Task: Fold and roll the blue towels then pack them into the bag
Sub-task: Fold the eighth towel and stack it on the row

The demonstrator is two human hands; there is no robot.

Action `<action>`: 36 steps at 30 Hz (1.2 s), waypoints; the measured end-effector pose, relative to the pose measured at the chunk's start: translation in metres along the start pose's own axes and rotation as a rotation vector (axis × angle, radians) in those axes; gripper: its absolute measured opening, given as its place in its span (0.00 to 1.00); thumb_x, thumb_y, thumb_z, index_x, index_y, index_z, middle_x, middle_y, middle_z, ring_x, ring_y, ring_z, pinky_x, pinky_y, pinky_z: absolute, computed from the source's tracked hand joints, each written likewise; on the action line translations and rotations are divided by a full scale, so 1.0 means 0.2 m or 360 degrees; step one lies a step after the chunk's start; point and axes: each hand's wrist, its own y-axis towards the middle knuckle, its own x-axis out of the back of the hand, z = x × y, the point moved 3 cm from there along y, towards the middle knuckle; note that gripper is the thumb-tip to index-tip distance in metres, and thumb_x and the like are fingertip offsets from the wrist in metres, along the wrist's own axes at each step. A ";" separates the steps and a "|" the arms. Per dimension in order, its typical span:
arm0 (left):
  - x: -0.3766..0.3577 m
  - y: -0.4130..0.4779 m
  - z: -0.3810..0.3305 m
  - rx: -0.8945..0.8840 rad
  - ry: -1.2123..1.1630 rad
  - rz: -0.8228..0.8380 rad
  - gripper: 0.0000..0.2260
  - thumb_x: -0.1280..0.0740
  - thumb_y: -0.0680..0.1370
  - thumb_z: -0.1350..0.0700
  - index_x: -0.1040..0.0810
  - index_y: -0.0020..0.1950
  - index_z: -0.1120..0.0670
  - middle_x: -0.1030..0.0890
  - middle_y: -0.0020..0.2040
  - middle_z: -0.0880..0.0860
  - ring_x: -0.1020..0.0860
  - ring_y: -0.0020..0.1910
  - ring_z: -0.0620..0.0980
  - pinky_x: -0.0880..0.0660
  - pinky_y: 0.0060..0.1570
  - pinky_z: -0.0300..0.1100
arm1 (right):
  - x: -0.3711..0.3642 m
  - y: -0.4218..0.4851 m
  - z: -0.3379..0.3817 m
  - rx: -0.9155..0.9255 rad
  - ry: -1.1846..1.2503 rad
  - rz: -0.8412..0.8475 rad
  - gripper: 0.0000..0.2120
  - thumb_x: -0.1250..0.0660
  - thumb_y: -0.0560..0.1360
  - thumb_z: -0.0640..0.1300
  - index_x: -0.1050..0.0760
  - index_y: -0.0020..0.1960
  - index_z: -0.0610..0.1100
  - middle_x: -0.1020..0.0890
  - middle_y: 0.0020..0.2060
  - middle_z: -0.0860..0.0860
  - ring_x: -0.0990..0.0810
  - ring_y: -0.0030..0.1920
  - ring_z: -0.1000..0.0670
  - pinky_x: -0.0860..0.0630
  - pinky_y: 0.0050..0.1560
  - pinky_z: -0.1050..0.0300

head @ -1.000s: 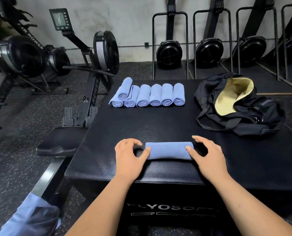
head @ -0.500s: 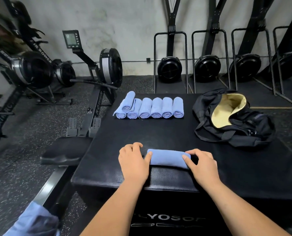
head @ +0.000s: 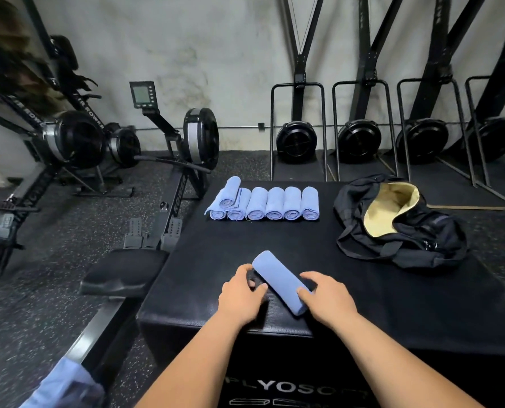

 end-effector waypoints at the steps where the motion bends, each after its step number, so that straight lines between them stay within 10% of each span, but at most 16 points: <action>1: 0.00 0.00 0.00 -0.0014 -0.0089 0.0049 0.24 0.28 0.79 0.46 0.31 0.74 0.38 0.19 0.52 0.42 0.21 0.60 0.49 0.26 0.63 0.47 | -0.02 -0.01 0.03 0.0010 0.0014 0.0023 0.21 0.34 0.76 0.60 0.23 0.68 0.63 0.18 0.62 0.60 0.20 0.63 0.50 0.23 0.61 0.51; 19: 0.09 -0.04 -0.05 -0.0136 -0.0406 0.0150 0.35 0.25 0.74 0.52 0.37 0.73 0.27 0.17 0.52 0.49 0.17 0.50 0.46 0.19 0.55 0.45 | -0.20 -0.17 0.16 0.0102 0.0430 0.0202 0.05 0.30 0.74 0.60 0.18 0.47 0.70 0.13 0.44 0.61 0.16 0.49 0.58 0.18 0.55 0.52; 29: 0.16 0.00 -0.05 0.0030 -0.1055 -0.0040 0.35 0.23 0.75 0.59 0.32 0.73 0.32 0.15 0.56 0.50 0.13 0.49 0.47 0.15 0.53 0.50 | -0.14 -0.17 0.30 0.0209 0.0944 0.0282 0.29 0.31 0.81 0.54 0.39 0.78 0.64 0.14 0.40 0.61 0.22 0.36 0.61 0.24 0.50 0.58; 36: 0.21 0.03 -0.01 0.0102 -0.1224 -0.0154 0.33 0.20 0.74 0.48 0.31 0.74 0.34 0.18 0.61 0.48 0.14 0.54 0.48 0.15 0.53 0.52 | -0.10 -0.12 0.43 0.0296 0.1327 0.0588 0.26 0.31 0.83 0.46 0.33 0.76 0.64 0.12 0.54 0.47 0.14 0.58 0.43 0.18 0.63 0.46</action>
